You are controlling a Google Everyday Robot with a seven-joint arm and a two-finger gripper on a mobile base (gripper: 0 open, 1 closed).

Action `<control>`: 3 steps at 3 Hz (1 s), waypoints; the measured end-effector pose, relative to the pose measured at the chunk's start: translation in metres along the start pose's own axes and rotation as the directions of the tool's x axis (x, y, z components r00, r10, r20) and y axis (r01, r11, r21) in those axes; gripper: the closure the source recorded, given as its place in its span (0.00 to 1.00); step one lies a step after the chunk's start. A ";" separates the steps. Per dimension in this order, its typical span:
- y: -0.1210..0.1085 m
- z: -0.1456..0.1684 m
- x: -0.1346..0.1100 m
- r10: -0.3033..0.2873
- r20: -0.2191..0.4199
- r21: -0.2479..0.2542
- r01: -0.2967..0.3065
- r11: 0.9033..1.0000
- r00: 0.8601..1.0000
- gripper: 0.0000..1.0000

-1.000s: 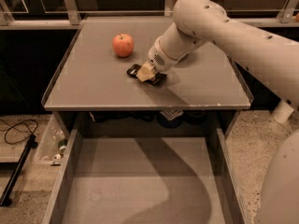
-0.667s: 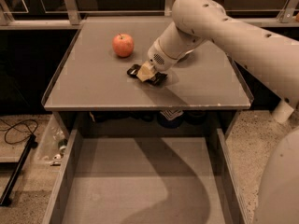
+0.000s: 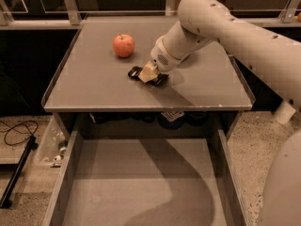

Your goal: Place rxbar chocolate into top drawer

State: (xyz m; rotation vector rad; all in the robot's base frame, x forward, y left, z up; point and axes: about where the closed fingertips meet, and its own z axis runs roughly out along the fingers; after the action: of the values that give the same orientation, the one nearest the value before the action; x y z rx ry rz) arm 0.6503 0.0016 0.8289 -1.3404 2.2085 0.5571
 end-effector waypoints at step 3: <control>0.014 -0.060 0.026 -0.015 0.105 -0.012 0.017 1.000 0.994 1.00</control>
Offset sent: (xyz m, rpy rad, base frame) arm -0.0389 -0.0515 0.0337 0.1078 -0.0329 0.0343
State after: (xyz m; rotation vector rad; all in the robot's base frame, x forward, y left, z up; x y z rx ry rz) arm 0.6152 -0.0446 0.8622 -1.3045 2.1117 0.6228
